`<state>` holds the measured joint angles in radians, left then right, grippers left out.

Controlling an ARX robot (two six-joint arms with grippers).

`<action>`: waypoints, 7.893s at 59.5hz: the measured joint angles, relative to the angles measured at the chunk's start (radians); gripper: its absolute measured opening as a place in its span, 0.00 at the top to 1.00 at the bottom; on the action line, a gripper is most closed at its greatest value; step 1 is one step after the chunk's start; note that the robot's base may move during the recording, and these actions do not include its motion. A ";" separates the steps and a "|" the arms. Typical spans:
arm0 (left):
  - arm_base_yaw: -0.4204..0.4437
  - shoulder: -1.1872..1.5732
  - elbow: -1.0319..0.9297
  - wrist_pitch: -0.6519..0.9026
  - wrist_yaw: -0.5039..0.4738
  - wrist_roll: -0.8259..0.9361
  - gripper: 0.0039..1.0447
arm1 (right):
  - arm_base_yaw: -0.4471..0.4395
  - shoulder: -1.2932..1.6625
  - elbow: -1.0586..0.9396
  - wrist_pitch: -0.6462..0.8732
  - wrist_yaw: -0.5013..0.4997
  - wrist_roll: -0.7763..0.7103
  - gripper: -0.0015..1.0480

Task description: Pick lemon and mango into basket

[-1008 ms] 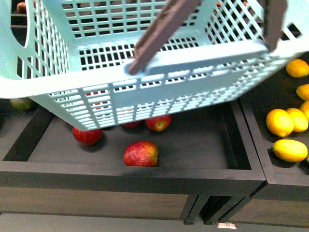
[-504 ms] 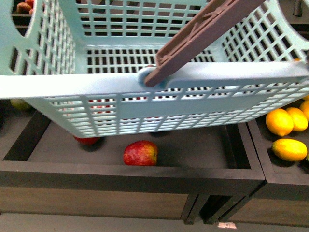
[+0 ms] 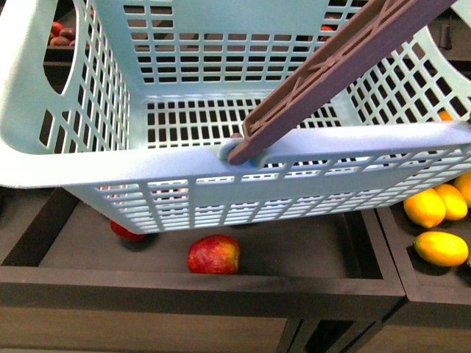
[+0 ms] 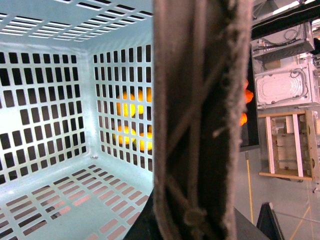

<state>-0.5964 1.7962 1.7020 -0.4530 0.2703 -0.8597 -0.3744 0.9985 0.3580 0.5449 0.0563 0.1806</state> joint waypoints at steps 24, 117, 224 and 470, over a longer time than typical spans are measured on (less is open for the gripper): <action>-0.003 0.000 0.000 0.000 -0.001 0.001 0.96 | 0.030 1.054 0.516 0.066 0.022 -0.306 0.08; -0.003 0.000 0.000 0.000 0.002 0.000 0.96 | 0.233 1.726 1.284 -0.320 0.037 -0.618 0.08; -0.003 0.000 0.000 0.000 0.002 0.000 0.96 | 0.295 0.434 0.560 -0.052 -0.382 -0.200 0.42; -0.003 -0.001 -0.002 -0.003 0.002 -0.001 0.96 | 0.373 -0.213 -0.274 0.151 -0.056 -0.177 0.08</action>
<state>-0.5991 1.7954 1.7004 -0.4561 0.2726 -0.8604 -0.0010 0.7856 0.0845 0.6964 0.0006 0.0032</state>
